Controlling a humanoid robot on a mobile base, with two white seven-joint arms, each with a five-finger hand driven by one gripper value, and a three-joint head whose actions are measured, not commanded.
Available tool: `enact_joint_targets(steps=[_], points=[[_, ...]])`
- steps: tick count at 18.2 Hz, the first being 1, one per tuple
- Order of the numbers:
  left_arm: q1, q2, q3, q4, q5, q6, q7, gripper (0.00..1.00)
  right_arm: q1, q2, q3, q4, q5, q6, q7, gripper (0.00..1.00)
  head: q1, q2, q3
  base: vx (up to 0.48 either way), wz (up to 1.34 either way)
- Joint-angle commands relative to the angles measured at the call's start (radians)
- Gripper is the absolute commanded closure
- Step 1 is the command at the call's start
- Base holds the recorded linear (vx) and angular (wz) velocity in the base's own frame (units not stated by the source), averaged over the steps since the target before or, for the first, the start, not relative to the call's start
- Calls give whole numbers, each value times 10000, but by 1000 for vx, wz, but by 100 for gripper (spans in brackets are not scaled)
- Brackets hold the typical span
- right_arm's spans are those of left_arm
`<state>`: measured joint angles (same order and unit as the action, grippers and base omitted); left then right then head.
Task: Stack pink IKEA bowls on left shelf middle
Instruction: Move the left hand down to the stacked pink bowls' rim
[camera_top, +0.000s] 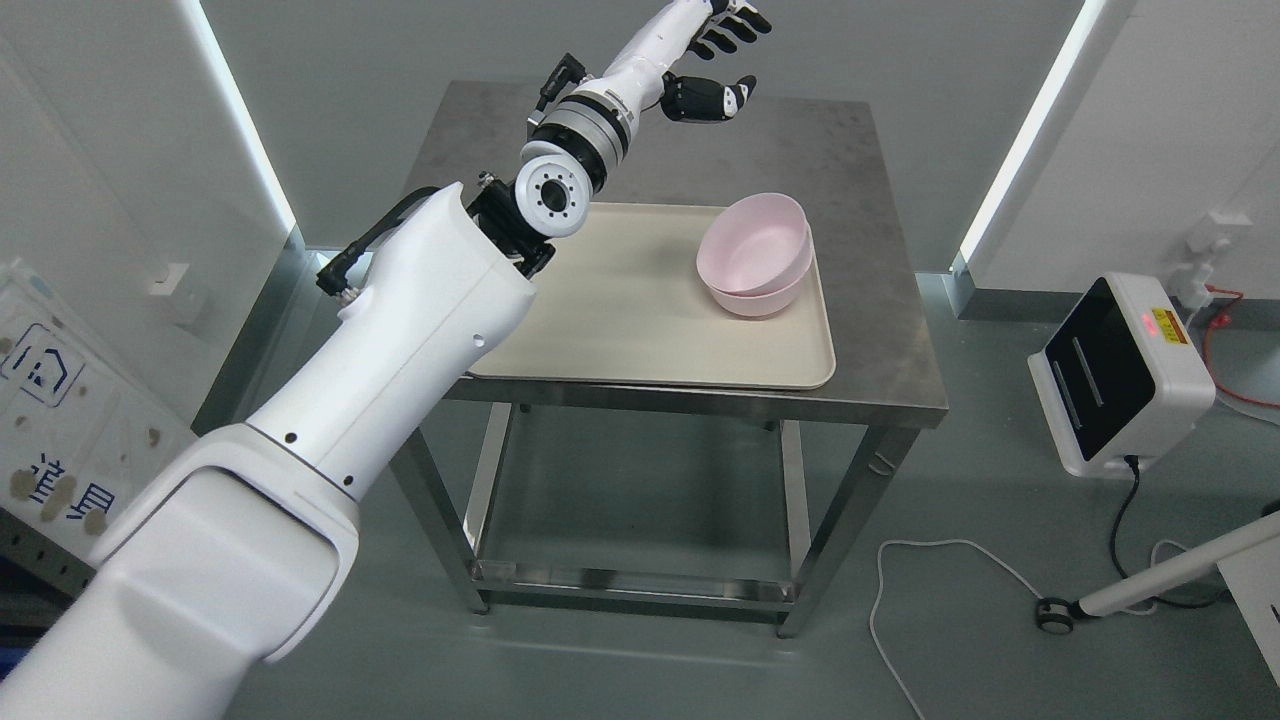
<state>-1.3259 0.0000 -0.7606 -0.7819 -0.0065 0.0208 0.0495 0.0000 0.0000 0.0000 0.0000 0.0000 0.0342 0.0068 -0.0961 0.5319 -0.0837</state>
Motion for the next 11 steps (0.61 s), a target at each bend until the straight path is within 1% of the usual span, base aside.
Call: enact_joint_targets(steps=[1,3,5,6,8,10,11], points=[[922,175,1326,-782,-104,-147,11,17,291,-175,-107,-337,0,-4,-7,0,0,0,0,0,0],[1613,175,2476,-1749,-104,-132,-172,12,291,-175,-107,-337,0,-4,-7,0,0,0,0,0,0],[1982,175,3215,-2515,-73,-178,-585,0,291,-175,-107,-337,0,-4,-7,0,0,0,0,0,0],[2349,175,3522,-3037,-73,-178,-876,0,291,-175,-107,-337,0,-4,-7,0,0,0,0,0,0],[3330,175,4396,-4263,-58,-208,-2312,0,291,-175,-108,-337,0,11,-7,0,0,0,0,0,0],[4189,175,4446,-5124,-58,-315,-3618,0,291,-175,-107,-337,0,11,-7,0,0,0,0,0,0],[4497,175,4385,-5325,-58,-498,-3913,0,291,-175,-107,-337,0,-4,-7,0,0,0,0,0,0]])
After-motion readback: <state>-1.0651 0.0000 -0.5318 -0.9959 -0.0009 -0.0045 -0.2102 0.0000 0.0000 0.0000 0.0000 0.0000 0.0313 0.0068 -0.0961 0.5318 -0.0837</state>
